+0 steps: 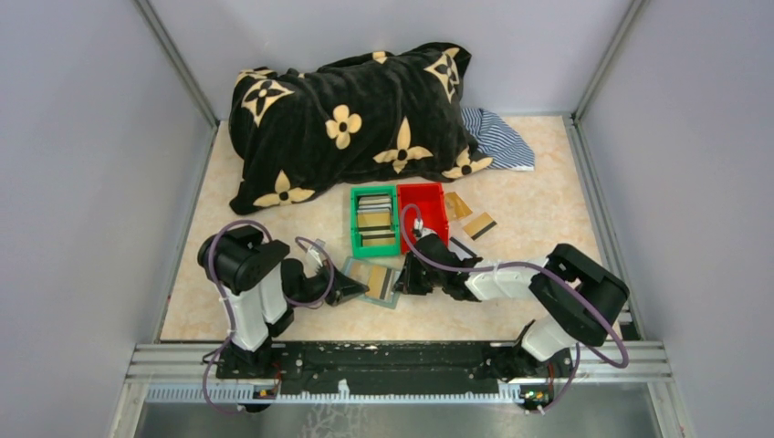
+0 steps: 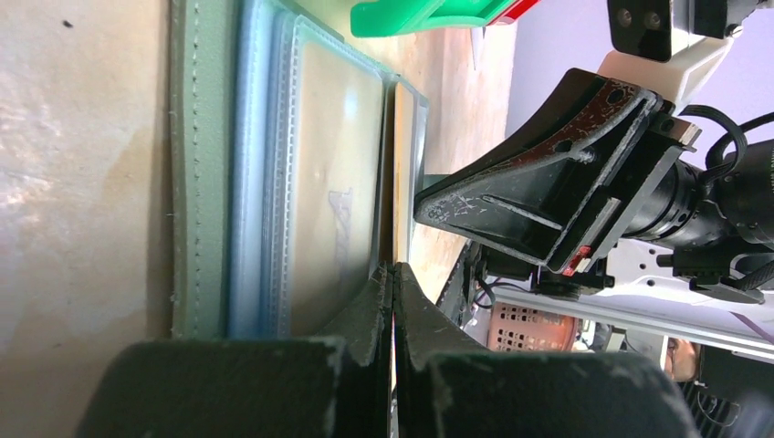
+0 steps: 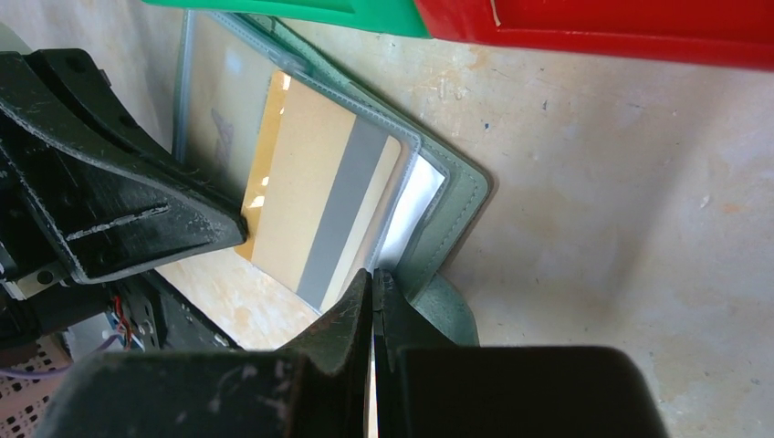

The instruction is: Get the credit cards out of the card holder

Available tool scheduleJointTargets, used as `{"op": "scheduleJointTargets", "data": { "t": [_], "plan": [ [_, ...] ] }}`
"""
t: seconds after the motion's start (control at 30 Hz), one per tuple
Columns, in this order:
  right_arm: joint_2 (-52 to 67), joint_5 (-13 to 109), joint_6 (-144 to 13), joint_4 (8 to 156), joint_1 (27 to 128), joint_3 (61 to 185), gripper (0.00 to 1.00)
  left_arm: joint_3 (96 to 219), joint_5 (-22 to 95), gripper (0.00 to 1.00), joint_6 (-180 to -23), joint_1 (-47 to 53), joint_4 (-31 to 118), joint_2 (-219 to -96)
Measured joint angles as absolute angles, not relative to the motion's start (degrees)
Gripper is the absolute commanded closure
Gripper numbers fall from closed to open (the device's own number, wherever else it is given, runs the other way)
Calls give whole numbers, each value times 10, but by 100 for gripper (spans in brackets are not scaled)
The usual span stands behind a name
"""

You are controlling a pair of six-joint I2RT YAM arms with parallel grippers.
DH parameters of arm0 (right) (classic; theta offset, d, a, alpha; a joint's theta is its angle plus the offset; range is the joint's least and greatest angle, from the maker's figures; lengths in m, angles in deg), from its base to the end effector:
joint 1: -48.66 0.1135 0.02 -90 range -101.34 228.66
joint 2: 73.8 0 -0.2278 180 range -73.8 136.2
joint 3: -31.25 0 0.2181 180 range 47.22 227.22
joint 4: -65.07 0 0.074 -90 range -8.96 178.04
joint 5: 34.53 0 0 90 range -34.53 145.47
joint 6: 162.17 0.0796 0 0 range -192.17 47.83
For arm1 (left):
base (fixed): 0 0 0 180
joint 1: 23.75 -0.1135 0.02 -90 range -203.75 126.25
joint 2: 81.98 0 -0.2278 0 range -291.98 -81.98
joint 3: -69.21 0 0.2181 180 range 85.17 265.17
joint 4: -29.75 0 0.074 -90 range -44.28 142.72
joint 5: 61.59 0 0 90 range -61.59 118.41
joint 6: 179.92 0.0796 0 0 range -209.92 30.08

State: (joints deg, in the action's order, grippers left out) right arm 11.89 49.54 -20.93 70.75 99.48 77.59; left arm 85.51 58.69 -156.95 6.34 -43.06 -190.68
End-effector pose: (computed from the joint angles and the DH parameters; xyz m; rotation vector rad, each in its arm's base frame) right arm 0.1704 0.2221 0.0940 -0.0458 2.5754 0.9126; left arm 0.1688 -0.1442 0.0635 -0.2979 2.2147 -1.5540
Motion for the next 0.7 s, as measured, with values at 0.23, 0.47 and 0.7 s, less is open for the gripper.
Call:
{"op": "scheduleJointTargets", "data": {
  "t": [0.23, 0.47, 0.7],
  "plan": [
    [122, 490, -209, 703, 992, 776, 100, 854, 589, 100, -1562, 50, -431, -1896],
    [126, 478, -209, 701, 986, 776, 100, 854, 591, 100, -1558, 40, -431, -1894],
    [130, 464, -209, 696, 978, 776, 100, 854, 591, 100, -1554, 35, -430, -1881]
  ]
}}
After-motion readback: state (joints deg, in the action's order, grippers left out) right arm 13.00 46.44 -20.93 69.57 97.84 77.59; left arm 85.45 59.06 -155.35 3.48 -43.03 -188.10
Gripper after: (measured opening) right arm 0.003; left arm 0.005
